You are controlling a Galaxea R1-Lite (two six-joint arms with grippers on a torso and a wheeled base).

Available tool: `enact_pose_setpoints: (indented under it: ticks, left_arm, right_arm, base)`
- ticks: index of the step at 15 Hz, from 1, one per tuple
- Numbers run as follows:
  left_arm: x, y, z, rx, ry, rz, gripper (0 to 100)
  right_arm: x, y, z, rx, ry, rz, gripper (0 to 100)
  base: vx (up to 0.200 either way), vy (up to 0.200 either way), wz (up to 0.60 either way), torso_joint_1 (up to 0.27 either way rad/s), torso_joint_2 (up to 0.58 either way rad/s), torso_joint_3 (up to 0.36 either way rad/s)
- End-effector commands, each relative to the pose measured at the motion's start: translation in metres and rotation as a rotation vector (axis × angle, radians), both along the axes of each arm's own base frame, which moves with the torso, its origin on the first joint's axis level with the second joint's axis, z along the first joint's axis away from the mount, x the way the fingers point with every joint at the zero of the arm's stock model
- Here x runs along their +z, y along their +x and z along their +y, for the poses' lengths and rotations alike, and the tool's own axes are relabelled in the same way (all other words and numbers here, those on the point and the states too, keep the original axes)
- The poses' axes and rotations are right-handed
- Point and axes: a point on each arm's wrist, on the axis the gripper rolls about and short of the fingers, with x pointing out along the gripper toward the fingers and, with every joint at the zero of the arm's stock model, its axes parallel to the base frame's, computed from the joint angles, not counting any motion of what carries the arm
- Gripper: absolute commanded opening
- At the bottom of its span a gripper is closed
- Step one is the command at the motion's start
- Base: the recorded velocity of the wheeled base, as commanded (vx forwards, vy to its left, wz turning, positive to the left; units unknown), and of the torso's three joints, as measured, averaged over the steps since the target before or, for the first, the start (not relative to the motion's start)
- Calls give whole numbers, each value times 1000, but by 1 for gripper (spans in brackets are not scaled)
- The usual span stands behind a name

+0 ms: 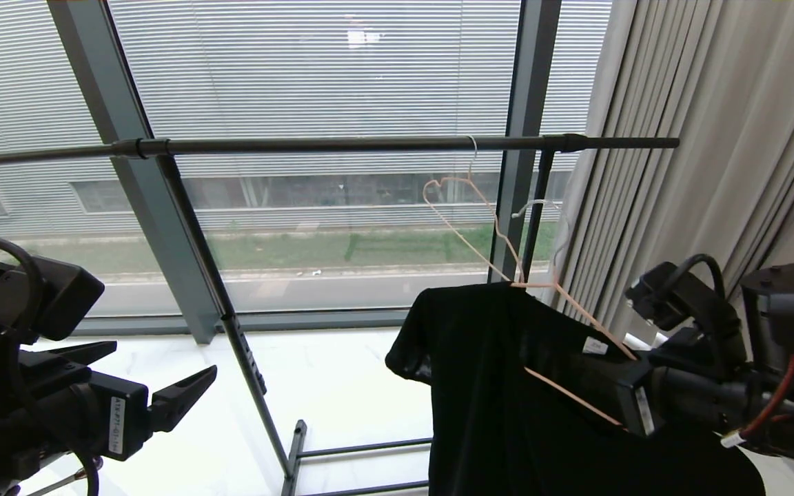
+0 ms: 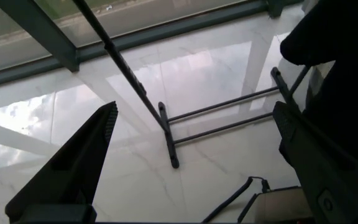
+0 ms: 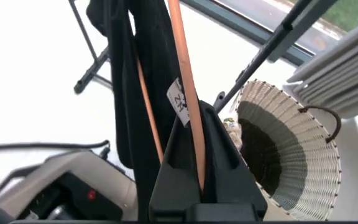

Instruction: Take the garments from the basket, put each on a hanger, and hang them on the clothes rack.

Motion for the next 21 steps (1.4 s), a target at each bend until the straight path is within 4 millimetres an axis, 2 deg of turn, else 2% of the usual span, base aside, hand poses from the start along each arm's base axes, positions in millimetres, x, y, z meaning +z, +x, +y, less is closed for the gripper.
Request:
enact_pose_setpoints:
  ticks: [1, 6, 9, 14, 21]
  left_arm:
    - [0, -5, 2, 10, 1, -14, 100]
    - [-10, -18, 9, 52, 29, -17, 100]
    - [-12, -21, 9, 42, 30, -17, 100]
    - [-15, -25, 7, 7, 31, -15, 100]
    - [-15, -26, 7, 10, 27, -14, 100]
  right_arm:
    - [-4, 19, 22, -31, -10, 20, 0]
    - [3, 29, 31, -49, 5, -7, 0]
    - [16, 36, 37, -52, 36, -41, 0]
    - [18, 35, 43, -33, 40, -47, 0]
    - [26, 36, 68, 24, 67, -67, 0]
  base:
    - [0, 0, 0, 0, 0, 0]
    - [0, 0, 0, 0, 0, 0]
    - [200, 0, 0, -6, 2, 1]
    - [200, 0, 0, 3, 0, 2]
    - [200, 0, 0, 2, 3, 3]
